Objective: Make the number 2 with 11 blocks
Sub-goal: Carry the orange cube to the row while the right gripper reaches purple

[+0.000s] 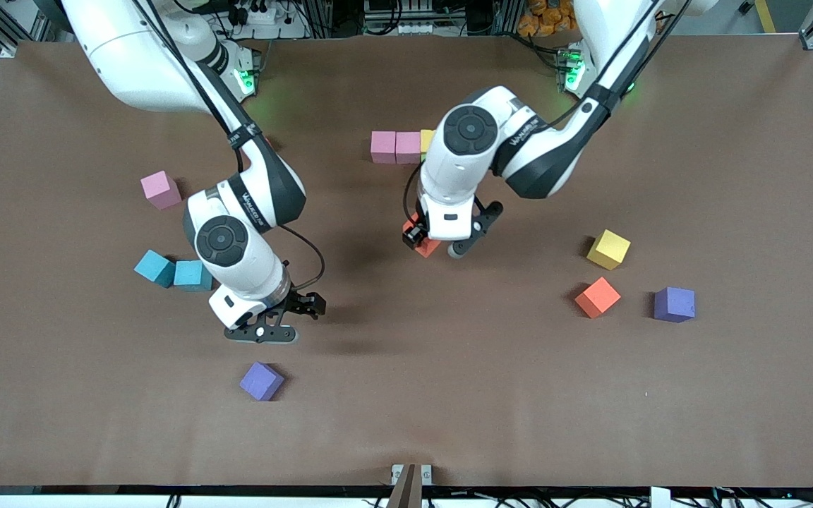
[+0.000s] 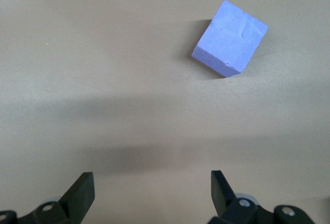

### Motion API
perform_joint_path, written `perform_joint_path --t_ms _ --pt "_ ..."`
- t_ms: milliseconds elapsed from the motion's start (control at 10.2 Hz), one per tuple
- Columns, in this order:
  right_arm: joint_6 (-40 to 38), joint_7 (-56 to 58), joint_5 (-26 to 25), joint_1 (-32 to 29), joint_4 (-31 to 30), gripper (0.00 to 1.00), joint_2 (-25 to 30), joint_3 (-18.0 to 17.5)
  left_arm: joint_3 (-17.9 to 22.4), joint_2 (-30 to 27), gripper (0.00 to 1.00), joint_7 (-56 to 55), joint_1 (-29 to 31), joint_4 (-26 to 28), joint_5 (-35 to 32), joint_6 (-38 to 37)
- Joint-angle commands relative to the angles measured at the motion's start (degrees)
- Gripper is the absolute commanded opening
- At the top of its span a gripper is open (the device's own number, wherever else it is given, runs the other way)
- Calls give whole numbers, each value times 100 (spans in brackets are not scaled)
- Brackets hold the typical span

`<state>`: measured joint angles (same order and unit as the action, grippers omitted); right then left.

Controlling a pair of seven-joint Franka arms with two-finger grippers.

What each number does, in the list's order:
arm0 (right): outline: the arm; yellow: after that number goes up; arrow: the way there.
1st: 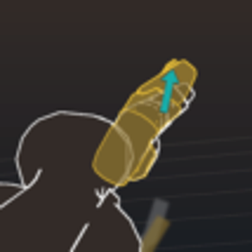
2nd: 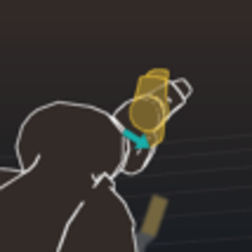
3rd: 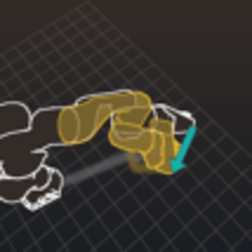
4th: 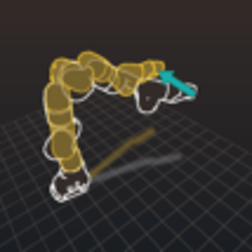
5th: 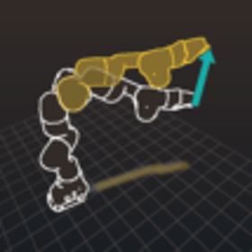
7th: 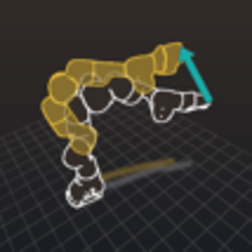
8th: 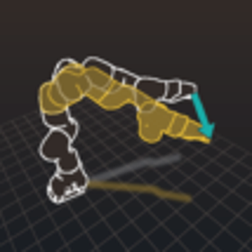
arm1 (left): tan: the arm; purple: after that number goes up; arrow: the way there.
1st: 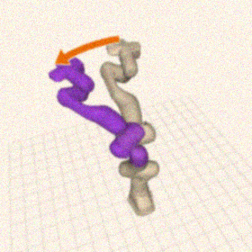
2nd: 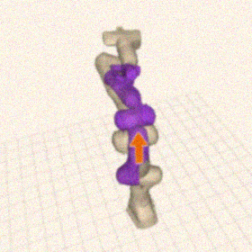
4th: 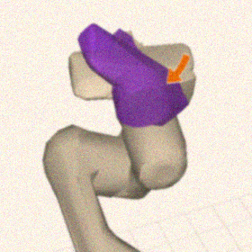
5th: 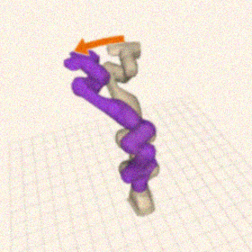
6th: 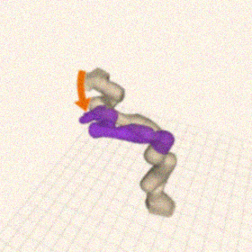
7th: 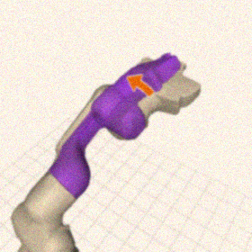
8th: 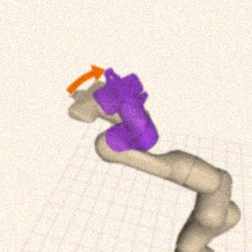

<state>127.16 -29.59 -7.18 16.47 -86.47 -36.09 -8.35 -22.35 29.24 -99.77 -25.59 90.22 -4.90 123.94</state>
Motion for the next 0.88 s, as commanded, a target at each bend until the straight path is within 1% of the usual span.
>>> perform_joint_path --t_ms 0,196,295,393,491,589,687,786 --pt "-34 120 -90 -109 -10 100 6 -97 440 64 20 -1085 -752 -180 -38 -134" --pt "-25 111 -38 -231 16 100 15 -97 661 55 20 -1815 -1078 -162 522 -90" --pt "-16 103 -46 -327 16 100 15 -97 1001 38 20 -2053 -1376 -145 925 -72" --pt "-25 94 -46 -398 16 100 15 -97 1509 29 20 -2203 -1883 -75 1199 -55" --pt "-42 76 -38 -468 8 100 15 -97 1950 38 20 -2257 -2263 13 1454 -54" --pt "-60 85 -29 -634 8 100 15 -97 2241 64 20 -2257 -2501 66 1857 -2" --pt "-199 94 -20 -775 16 100 15 -97 2470 73 20 -2275 -2756 145 2035 172" --pt "-227 94 58 -933 34 100 6 -97 2777 64 20 -2275 -3115 354 2211 461"
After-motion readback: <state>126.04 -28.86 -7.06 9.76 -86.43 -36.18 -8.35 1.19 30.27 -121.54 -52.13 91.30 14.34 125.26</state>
